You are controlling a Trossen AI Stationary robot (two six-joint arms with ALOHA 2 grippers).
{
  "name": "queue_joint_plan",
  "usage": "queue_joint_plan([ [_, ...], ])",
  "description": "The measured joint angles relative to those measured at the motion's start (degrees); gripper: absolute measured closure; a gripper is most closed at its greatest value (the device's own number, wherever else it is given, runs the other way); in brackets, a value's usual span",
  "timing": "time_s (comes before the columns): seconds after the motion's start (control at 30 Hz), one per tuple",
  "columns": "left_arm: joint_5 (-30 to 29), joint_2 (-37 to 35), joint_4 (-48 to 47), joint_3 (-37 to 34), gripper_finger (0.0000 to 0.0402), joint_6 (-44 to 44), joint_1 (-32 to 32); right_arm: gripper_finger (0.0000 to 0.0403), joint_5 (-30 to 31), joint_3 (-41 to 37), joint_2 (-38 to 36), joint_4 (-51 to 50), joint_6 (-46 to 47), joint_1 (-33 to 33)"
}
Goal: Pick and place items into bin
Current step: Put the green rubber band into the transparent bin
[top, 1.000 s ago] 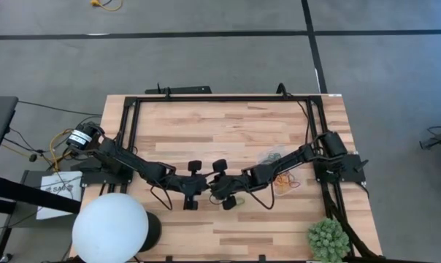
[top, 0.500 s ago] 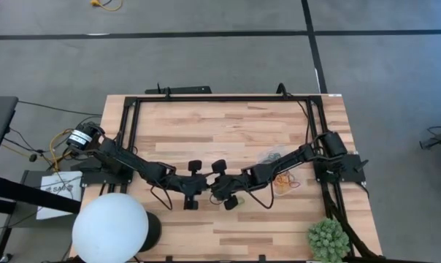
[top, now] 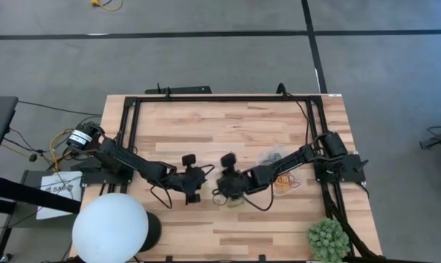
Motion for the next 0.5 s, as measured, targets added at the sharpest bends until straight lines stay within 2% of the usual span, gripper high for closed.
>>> queue_joint_plan([
  [0.1,0.1,0.0,-1.8,0.0,0.0298,-2.3,0.0,0.0401,17.7,0.0,0.0,-11.1,3.3,1.0],
  [0.13,0.1,0.0,-2.3,0.0,0.0296,-3.2,0.0,0.0400,21.2,0.1,-0.3,-16.4,5.9,1.3],
  [0.2,0.1,0.0,-3.2,0.0,0.0294,-4.8,0.0,0.0398,21.3,1.0,-1.6,-28.8,14.5,1.8],
  [0.33,0.1,0.0,-4.3,-0.3,0.0294,-6.9,0.0,0.0400,15.7,2.6,-6.2,-49.5,39.2,1.9],
  [0.5,0.1,0.0,-5.2,-0.4,0.0294,-7.4,0.0,0.0399,12.1,2.8,-13.6,-69.1,71.7,3.6],
])
